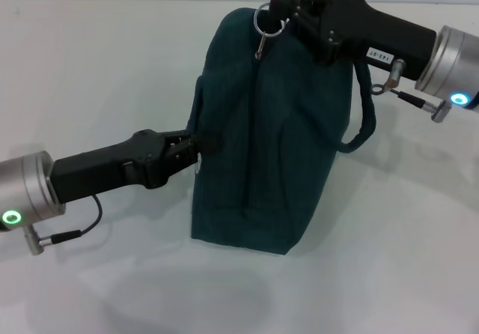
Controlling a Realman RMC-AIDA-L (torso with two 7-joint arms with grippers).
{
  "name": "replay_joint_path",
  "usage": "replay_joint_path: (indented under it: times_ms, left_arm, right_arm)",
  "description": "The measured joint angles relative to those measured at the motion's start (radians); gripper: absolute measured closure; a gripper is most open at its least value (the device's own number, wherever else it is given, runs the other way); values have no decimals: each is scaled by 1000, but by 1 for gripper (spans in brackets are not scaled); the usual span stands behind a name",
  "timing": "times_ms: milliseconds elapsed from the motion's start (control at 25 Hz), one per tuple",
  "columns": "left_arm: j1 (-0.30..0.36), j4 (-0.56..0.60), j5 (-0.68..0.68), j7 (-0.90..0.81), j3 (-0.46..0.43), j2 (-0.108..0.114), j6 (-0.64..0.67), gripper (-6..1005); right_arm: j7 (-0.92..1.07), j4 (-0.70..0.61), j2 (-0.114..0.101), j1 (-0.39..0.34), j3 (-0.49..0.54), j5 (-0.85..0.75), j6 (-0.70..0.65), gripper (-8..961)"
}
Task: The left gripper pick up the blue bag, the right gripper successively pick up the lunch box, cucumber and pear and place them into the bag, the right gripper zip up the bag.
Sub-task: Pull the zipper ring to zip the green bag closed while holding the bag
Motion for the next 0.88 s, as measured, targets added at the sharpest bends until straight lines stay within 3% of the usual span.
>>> replay_joint_path:
  times_ms: [360,880]
  left_arm:
    - [8,-3,-5,18,1,0,24,897]
    - [9,-3,-4,31,1,0,25,876]
  right_arm:
    - [38,2,-3,3,5,0,35,938]
    - [111,-6,-7,2,8,1,-71,939]
